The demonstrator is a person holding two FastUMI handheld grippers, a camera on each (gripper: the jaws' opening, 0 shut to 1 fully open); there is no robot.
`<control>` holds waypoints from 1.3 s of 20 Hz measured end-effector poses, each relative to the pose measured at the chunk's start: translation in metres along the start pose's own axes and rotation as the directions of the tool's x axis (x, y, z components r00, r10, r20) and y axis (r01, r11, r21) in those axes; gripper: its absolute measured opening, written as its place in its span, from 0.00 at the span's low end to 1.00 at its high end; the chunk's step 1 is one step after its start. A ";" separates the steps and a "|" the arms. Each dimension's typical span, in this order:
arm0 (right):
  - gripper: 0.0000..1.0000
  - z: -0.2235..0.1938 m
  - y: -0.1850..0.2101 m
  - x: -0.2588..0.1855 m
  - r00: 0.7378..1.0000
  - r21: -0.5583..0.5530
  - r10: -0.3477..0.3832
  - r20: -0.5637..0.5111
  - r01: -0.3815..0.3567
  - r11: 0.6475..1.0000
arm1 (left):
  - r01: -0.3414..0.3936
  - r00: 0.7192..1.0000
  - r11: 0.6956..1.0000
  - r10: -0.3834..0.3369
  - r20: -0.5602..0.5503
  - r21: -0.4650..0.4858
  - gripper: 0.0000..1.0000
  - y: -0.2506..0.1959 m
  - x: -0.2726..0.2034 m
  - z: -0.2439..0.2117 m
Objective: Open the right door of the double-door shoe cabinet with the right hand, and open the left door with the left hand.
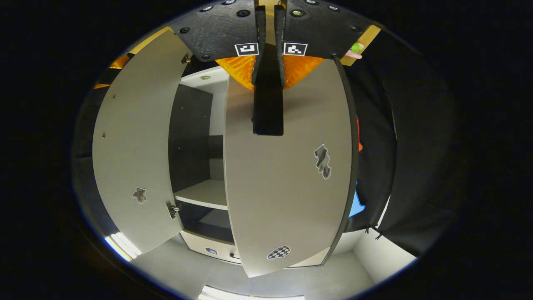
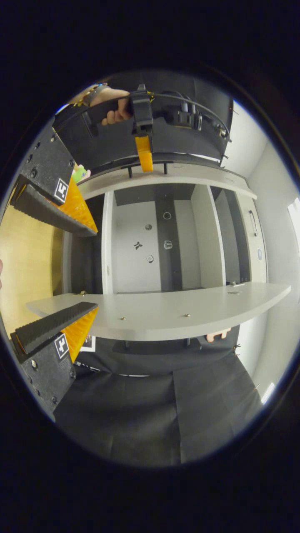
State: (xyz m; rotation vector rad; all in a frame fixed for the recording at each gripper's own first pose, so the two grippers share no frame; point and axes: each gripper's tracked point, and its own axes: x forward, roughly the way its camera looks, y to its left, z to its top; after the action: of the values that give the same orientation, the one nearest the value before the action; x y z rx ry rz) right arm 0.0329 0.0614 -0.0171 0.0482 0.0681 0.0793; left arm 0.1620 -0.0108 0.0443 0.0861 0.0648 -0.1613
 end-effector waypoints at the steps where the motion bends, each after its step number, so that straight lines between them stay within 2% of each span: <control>1: 0.96 0.001 0.001 0.000 1.000 -0.001 0.000 0.000 0.000 1.000 | -0.003 1.000 1.000 0.003 0.001 -0.001 0.08 0.003 -0.002 0.000; 7: 0.99 0.005 0.010 0.005 1.000 -0.005 0.006 0.007 -0.006 1.000 | -0.015 1.000 1.000 0.016 0.022 -0.014 0.07 0.016 -0.016 0.002; 9: 0.96 0.005 0.015 0.006 1.000 -0.012 0.009 0.010 -0.009 1.000 | -0.024 1.000 1.000 0.024 0.020 -0.020 0.07 0.020 -0.019 0.001; 17: 0.97 0.005 0.027 0.012 1.000 -0.022 0.012 0.014 -0.012 1.000 | -0.095 0.995 0.995 0.096 0.017 -0.014 0.06 0.051 -0.033 -0.002; 21: 0.99 0.004 0.037 0.016 1.000 -0.016 0.025 0.014 -0.024 1.000 | -0.119 0.993 0.992 0.119 -0.002 -0.044 0.05 0.065 -0.043 -0.007; 24: 0.99 0.003 0.049 0.020 0.999 -0.007 0.049 0.005 -0.049 0.999 | -0.240 0.970 0.971 0.240 0.029 -0.009 0.05 0.106 -0.049 -0.002; 25: 0.99 0.003 0.053 0.019 0.998 -0.003 0.061 0.006 -0.061 0.998 | -0.244 0.969 0.970 0.244 0.036 -0.021 0.03 0.112 -0.050 0.001; 26: 0.98 0.004 0.055 0.018 0.998 -0.003 0.068 0.011 -0.068 0.998 | -0.211 0.975 0.976 0.214 0.055 -0.059 0.00 0.104 -0.050 0.006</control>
State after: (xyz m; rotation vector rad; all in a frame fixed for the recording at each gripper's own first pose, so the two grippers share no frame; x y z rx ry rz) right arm 0.0469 0.1173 -0.0111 0.0479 0.0551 0.1475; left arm 0.1303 0.0989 0.0624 0.0353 -0.0016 0.0516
